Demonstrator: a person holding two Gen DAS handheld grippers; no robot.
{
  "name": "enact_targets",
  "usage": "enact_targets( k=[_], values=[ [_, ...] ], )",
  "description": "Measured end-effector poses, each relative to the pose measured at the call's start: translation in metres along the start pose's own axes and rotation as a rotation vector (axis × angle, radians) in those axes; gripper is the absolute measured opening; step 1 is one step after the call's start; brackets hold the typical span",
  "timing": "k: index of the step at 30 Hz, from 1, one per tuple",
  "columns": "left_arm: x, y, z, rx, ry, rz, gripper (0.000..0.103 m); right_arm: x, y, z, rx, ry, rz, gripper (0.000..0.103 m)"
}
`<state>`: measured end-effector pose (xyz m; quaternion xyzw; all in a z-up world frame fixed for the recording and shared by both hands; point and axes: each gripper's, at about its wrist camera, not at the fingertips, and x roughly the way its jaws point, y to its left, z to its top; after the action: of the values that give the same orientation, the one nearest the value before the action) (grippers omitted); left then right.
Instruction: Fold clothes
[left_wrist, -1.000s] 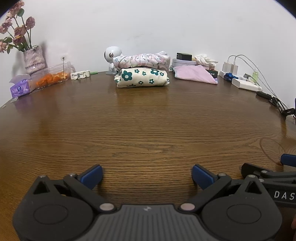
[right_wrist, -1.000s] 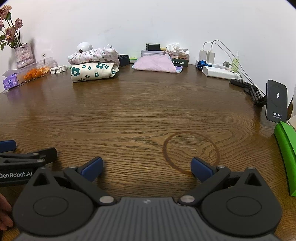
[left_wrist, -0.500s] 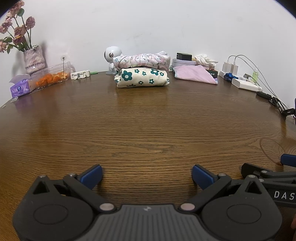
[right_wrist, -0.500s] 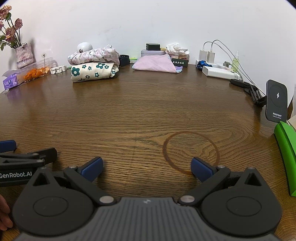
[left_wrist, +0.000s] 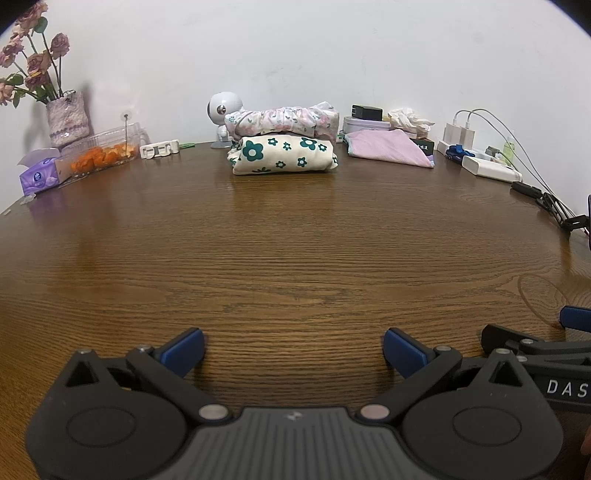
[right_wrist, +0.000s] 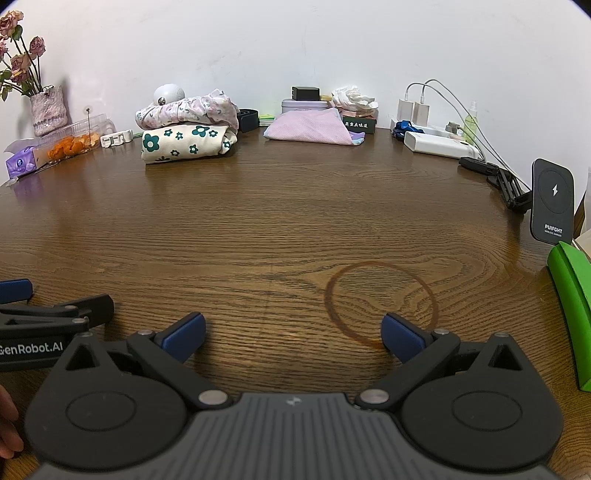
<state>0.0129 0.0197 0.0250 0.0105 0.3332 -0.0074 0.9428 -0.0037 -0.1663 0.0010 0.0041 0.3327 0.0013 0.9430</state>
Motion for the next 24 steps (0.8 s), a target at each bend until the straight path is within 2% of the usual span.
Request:
enact_targets(
  k=[24],
  values=[
    [0.0009, 0.0019, 0.0007, 0.002, 0.000, -0.003, 0.103, 0.0001, -0.0004, 0.0001, 0.001, 0.000, -0.001, 0.102]
  ],
)
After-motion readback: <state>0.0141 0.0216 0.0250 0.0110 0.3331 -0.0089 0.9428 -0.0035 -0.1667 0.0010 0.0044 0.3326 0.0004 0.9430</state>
